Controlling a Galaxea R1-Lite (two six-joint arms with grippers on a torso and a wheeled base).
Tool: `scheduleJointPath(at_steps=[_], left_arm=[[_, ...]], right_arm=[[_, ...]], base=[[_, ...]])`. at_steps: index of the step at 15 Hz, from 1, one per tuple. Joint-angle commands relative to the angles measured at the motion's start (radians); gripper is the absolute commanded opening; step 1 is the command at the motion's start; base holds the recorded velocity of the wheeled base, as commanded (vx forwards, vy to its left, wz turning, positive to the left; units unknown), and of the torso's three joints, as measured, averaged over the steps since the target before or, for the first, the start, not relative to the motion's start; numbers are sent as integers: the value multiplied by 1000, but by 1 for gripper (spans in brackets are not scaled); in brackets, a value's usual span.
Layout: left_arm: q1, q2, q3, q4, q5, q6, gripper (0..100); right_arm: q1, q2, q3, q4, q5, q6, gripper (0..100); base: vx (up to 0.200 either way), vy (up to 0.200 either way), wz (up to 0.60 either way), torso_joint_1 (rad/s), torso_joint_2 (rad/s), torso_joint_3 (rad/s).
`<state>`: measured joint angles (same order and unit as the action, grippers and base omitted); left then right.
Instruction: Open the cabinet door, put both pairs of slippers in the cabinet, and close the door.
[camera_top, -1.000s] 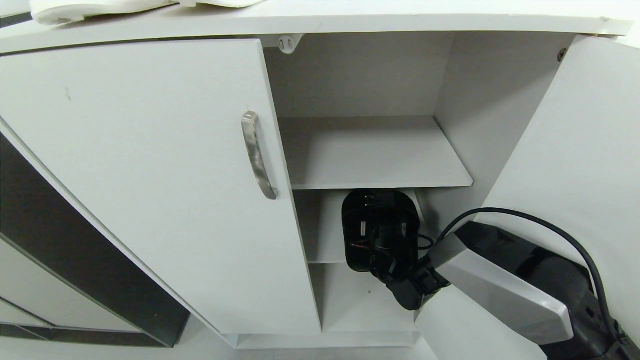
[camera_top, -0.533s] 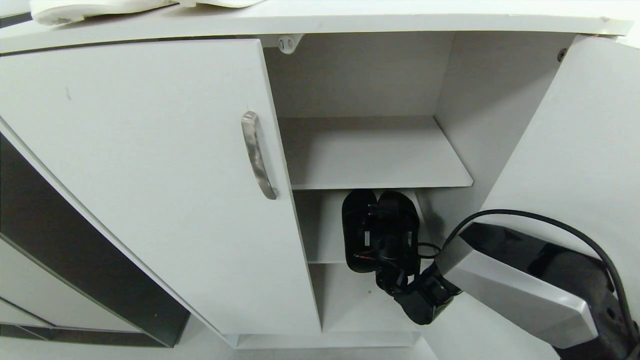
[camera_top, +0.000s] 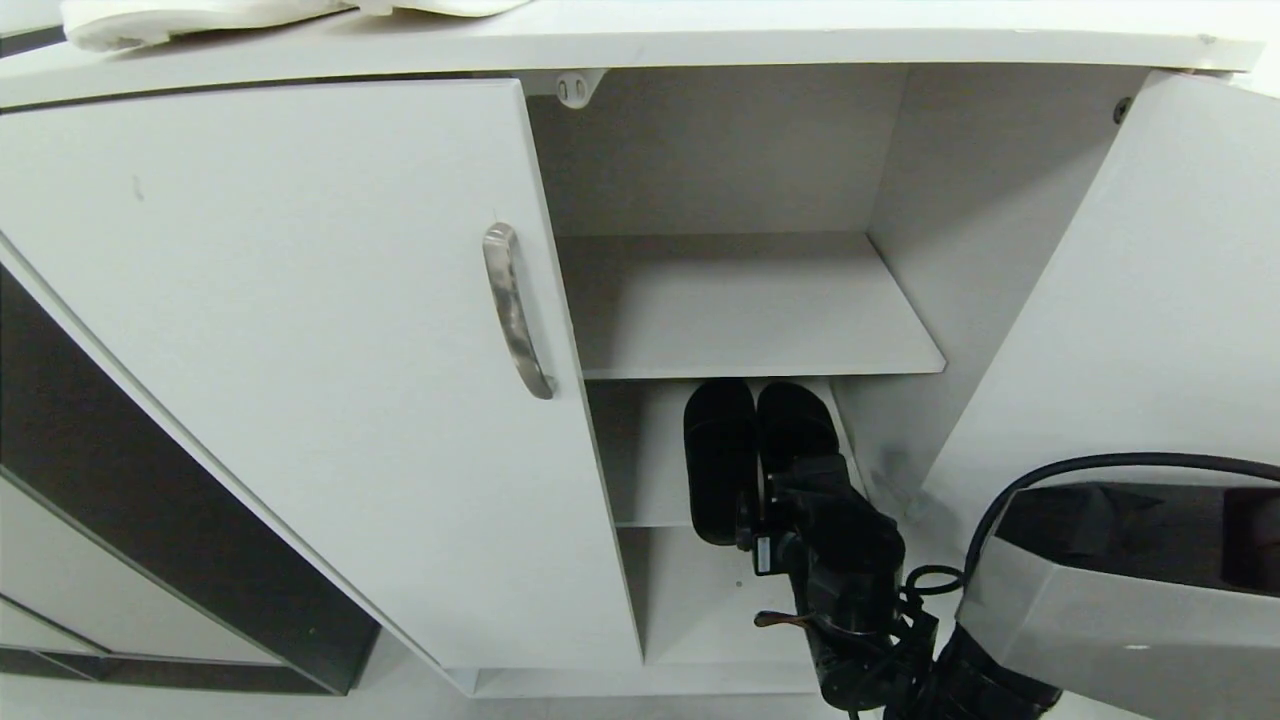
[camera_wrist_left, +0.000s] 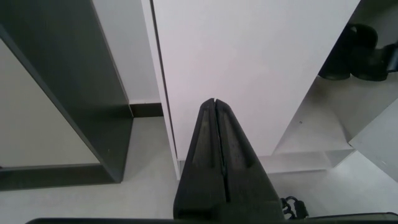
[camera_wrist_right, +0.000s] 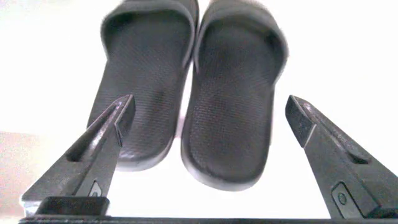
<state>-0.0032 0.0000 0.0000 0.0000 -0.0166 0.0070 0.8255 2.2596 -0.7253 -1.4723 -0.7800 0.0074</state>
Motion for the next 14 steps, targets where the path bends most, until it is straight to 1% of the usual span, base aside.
scheduleJointPath(at_steps=[1,4,13,14], left_arm=[[0,2,0,0,0,1,0],[0,2,0,0,0,1,0],[0,2,0,0,0,2,0],[0,2,0,0,0,2,0]], right_arm=[[17,-46,46,-5,2,-1,100],[24,-43,37,-2,2,-3,100],[24,-43,29,-3,1,-4,100],[24,-43,29,-5,1,-4,100]], base=[[0,0,0,0,0,0],[0,0,0,0,0,0],[-200,0,0,2,0,5],[0,0,0,0,0,0]])
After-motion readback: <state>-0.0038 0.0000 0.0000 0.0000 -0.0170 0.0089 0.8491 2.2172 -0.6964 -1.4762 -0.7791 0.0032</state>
